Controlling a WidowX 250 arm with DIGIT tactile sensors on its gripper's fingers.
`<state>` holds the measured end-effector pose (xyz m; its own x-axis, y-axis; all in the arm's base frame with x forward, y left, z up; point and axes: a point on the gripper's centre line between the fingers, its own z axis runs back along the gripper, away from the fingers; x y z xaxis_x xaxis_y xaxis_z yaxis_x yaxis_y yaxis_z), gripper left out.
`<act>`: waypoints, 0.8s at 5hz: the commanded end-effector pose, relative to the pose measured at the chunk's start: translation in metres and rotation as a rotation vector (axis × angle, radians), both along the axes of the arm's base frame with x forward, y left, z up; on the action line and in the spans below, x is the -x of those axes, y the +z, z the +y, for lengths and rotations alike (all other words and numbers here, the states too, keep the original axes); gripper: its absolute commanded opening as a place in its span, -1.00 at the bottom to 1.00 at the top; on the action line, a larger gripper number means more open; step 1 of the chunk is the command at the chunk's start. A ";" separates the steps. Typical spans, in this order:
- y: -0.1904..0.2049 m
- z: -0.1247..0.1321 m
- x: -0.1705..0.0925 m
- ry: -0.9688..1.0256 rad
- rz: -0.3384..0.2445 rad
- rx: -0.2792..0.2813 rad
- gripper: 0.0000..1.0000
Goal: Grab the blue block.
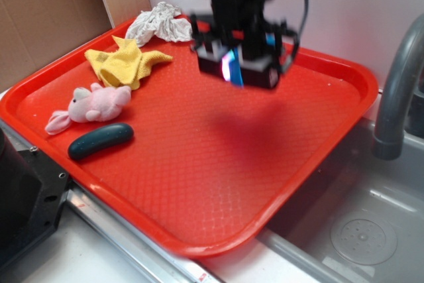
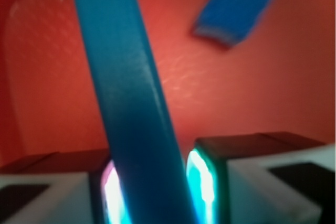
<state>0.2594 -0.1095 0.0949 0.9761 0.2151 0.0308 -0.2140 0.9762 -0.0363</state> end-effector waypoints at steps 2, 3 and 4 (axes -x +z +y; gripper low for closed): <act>0.141 0.033 0.110 0.042 -0.022 -0.054 -1.00; 0.135 0.032 0.128 0.016 -0.051 -0.043 -1.00; 0.132 0.046 0.122 0.061 -0.061 -0.042 -1.00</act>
<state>0.1386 -0.0652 0.2209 0.9575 0.2727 0.0939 -0.2740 0.9617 0.0010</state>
